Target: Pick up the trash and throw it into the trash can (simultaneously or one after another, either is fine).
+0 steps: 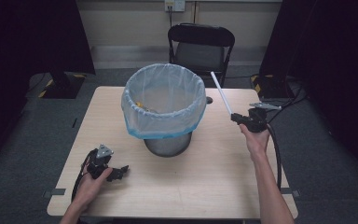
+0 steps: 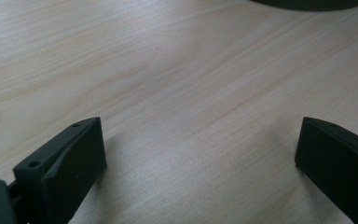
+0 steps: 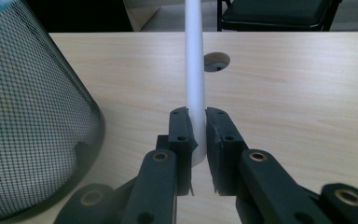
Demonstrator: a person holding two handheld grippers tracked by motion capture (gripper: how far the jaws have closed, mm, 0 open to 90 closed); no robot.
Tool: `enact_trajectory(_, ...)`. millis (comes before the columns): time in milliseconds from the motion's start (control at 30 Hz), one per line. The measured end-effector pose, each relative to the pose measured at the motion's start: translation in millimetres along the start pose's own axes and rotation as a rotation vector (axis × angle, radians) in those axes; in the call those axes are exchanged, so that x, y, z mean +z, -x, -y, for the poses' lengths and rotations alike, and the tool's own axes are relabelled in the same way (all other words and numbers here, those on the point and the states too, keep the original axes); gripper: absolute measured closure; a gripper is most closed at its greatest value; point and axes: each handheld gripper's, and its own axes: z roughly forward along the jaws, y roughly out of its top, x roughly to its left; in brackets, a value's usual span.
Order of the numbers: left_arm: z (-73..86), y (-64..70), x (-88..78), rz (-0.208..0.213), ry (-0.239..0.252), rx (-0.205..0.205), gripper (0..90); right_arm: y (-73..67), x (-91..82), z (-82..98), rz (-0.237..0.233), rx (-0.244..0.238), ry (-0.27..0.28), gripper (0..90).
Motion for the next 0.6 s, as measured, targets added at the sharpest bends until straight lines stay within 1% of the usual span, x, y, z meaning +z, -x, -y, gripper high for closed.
enact_trajectory(267,0.0,0.0,0.0,0.001,0.000,0.000,1.1,-7.9,-10.5,-15.9,-0.022,-0.015,0.054,81.4)
enact_trajectory(367,0.0,0.0,0.0,0.000,0.000,0.000,1.1,-10.6,-14.3,-19.7,-0.051,-0.003,0.075,81.4)
enact_trajectory(467,0.0,0.0,0.0,0.000,0.000,0.000,1.1,-13.0,-17.5,-25.3,-0.057,-0.011,0.087,81.4)
enact_trajectory(600,0.0,0.0,0.0,0.000,0.000,0.000,1.1,-16.2,-20.4,-33.0,-0.072,-0.004,0.111,81.5)
